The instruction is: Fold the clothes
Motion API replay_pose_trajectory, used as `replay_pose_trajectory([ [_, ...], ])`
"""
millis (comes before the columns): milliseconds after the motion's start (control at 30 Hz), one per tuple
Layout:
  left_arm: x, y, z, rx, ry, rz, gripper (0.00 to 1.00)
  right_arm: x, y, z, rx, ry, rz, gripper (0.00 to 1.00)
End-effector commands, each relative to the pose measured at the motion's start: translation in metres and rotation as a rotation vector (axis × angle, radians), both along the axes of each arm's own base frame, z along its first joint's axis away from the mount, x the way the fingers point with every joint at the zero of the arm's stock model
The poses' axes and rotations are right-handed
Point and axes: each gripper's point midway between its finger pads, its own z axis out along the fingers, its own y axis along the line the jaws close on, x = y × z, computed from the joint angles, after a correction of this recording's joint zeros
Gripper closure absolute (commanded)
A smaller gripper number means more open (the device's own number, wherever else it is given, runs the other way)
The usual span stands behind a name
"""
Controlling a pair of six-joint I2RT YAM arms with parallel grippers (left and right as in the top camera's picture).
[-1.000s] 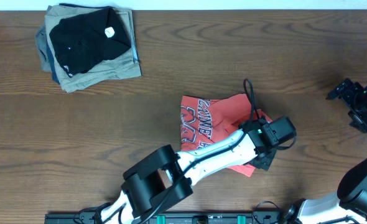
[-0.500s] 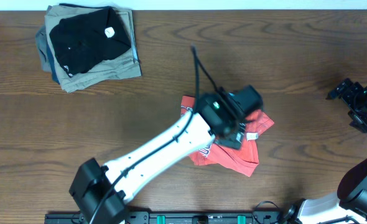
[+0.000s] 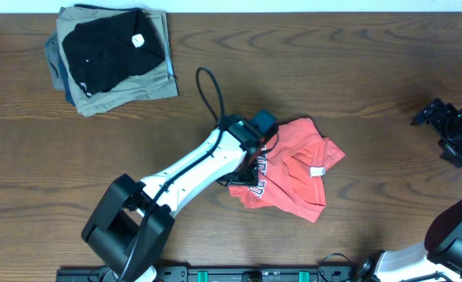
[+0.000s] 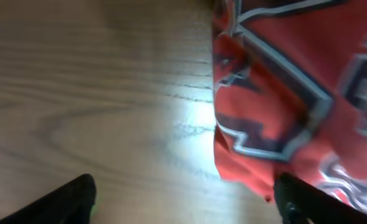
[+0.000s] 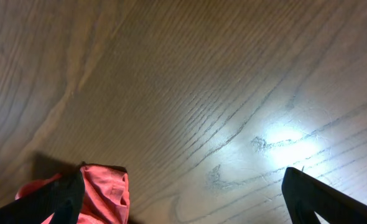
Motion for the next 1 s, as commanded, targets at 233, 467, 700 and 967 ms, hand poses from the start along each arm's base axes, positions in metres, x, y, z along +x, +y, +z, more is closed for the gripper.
replay_pose_trajectory([
  [233, -0.004, -0.017, -0.025, -0.103, 0.012, 0.015, 0.11, 0.000, -0.005, 0.009, -0.023, -0.020, -0.008, 0.01],
  [467, -0.002, -0.018, -0.025, -0.109, 0.006, 0.006, 0.27, 0.000, -0.005, 0.009, -0.023, -0.020, -0.008, 0.01],
  [700, -0.010, -0.018, -0.025, -0.113, 0.046, 0.010, 0.58, 0.000, -0.005, 0.009, -0.023, -0.020, -0.008, 0.01],
  [967, -0.018, -0.018, -0.024, -0.122, 0.085, 0.014, 0.94, 0.000, -0.005, 0.009, -0.023, -0.020, -0.008, 0.01],
])
